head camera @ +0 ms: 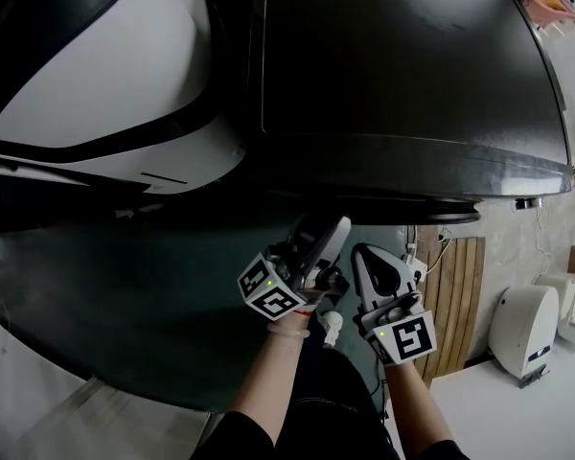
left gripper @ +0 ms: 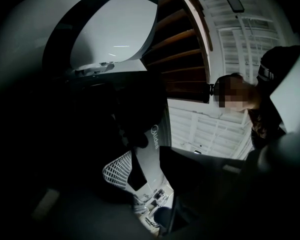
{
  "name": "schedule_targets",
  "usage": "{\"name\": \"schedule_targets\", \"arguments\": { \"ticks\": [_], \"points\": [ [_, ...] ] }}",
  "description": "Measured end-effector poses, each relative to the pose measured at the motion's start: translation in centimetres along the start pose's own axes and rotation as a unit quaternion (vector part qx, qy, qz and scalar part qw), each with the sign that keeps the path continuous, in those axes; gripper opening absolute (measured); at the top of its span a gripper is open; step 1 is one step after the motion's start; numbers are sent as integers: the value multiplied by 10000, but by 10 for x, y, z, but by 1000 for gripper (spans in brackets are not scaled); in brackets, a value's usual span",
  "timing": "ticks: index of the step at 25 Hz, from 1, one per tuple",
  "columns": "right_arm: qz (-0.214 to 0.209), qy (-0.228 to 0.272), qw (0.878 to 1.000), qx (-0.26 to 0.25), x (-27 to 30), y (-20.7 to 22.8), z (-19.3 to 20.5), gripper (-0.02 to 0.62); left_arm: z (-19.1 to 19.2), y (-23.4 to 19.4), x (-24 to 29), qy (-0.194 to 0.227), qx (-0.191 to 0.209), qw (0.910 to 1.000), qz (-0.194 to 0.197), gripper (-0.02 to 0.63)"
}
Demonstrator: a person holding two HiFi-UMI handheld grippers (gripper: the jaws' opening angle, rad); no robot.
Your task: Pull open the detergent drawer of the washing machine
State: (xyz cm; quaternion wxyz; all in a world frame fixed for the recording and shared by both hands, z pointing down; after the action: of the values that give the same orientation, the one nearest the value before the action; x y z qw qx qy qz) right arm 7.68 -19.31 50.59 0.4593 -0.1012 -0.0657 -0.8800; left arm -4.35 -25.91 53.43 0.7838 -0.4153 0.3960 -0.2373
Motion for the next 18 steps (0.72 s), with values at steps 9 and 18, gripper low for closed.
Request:
{"name": "schedule_targets", "arguments": {
  "ticks": [9,18],
  "points": [
    [210,-95,9996,136,-12,8,12,12,4,-2,3,527,-357,9966,-517,126],
    [235,-30,9997,94,-21,6,11,12,4,1,-2,312,-411,9978,-427,106]
  ]
}}
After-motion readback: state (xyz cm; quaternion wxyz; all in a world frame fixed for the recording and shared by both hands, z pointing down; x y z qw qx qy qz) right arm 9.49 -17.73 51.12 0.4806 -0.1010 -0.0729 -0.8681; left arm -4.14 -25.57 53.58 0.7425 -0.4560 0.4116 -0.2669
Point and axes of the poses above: the fingertips, and each gripper's own axes: x forward along the fingers, y to its right, z out of its underside, the point moved 7 cm from there along -x, backward along the fingers, and after that the axes turned 9 degrees about -x, right-handed, at the moved point
